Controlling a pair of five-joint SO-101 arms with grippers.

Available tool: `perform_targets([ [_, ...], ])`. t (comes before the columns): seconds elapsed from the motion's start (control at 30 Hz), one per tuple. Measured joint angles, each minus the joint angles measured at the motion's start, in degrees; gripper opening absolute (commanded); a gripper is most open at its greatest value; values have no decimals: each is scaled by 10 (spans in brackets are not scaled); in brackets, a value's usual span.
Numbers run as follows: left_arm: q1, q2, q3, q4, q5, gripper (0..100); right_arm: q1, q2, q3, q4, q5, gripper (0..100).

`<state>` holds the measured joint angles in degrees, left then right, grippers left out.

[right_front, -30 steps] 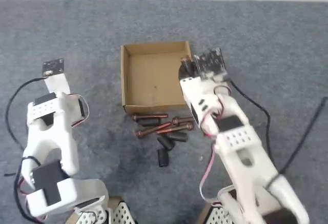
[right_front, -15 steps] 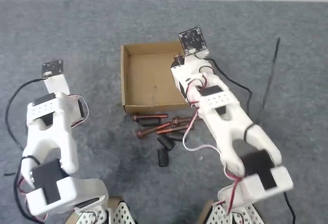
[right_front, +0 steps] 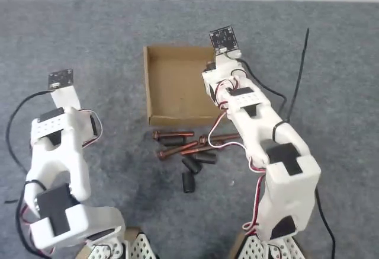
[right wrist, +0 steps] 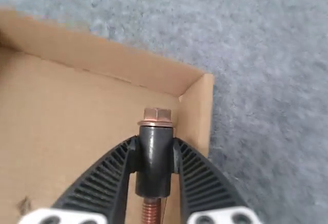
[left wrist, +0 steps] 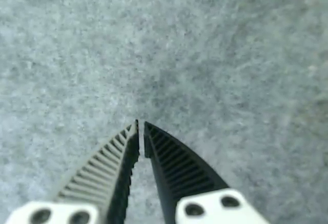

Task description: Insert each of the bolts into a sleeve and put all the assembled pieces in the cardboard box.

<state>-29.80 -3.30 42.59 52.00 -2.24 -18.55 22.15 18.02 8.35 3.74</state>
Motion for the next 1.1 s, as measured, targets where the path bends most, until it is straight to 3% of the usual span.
perform_targets([
  [0.2, 0, 0, 0, 0, 0, 12, 1, 11, 0, 0, 0, 9],
  [0.43, 0, 0, 0, 0, 0, 12, 0, 11, 0, 0, 0, 144],
  [0.7, 0, 0, 0, 0, 0, 12, 2, -22, -4, 25, -1, 38],
  [1.1, 0, 0, 0, 0, 0, 12, 2, -287, 129, 102, -9, 6],
])
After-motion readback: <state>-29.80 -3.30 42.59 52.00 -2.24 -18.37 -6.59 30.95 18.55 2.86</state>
